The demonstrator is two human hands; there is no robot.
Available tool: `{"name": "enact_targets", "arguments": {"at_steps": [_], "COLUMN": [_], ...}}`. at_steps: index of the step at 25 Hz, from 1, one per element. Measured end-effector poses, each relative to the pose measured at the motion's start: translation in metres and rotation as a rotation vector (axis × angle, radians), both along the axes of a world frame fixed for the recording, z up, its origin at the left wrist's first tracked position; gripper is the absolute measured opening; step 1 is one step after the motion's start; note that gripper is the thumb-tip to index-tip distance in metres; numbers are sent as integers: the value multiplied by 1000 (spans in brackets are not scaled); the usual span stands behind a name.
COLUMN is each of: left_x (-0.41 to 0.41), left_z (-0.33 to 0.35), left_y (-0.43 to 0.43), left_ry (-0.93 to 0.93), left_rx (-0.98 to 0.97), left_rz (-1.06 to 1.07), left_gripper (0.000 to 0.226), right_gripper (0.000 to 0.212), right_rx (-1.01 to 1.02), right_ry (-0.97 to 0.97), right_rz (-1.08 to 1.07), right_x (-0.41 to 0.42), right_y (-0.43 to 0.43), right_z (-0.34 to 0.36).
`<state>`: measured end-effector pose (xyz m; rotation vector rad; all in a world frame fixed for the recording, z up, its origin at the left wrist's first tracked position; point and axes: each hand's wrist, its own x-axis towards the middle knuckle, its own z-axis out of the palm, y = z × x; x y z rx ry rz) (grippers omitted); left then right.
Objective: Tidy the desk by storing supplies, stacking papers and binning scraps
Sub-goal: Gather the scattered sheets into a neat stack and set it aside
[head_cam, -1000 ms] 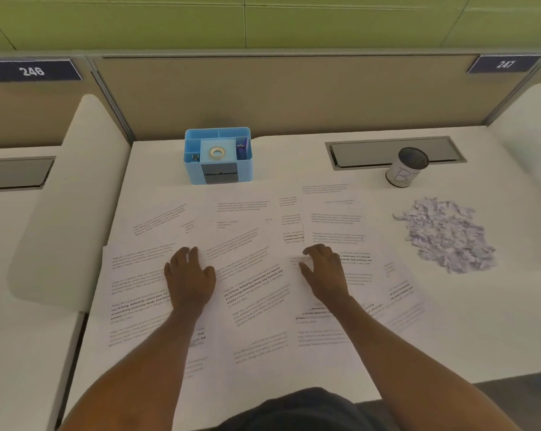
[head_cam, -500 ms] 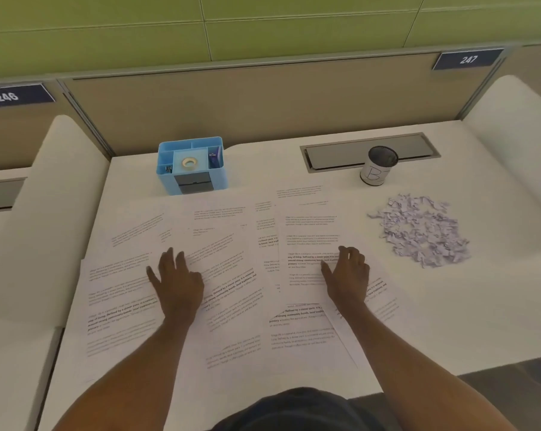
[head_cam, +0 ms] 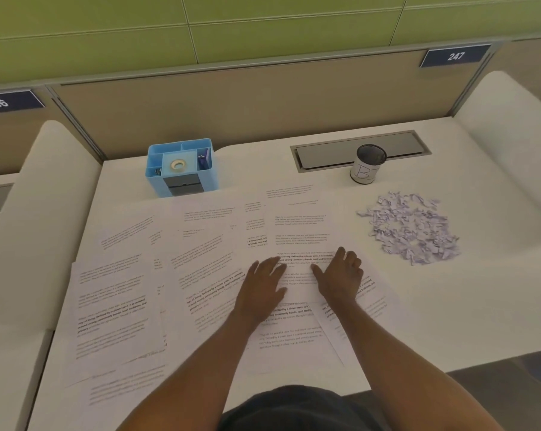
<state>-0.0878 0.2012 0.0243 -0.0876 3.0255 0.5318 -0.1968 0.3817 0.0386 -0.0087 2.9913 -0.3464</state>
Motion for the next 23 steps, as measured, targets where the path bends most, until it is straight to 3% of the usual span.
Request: {"name": "enact_targets", "arguments": {"at_steps": [6,12,18,23], "left_x": [0,2,2,1], "left_z": [4,5,5,7], "left_y": [13,18,18,19], "left_ry": [-93,-91,-124,-119], "left_rx": [25,80,115,124], "left_rz": [71,105,135,150], "left_gripper": [65,66,67,68], "right_gripper": [72,83,62,85], "right_rx": [-48,-123,-197,-95], "right_ry": [-59,-175,-264,-199], "right_rz": [15,-51,-93,-99], "right_x": [-11,-23,-38,-29], "right_y": [-1,-5,-5,-14], "right_z": [5,14,15,20]}}
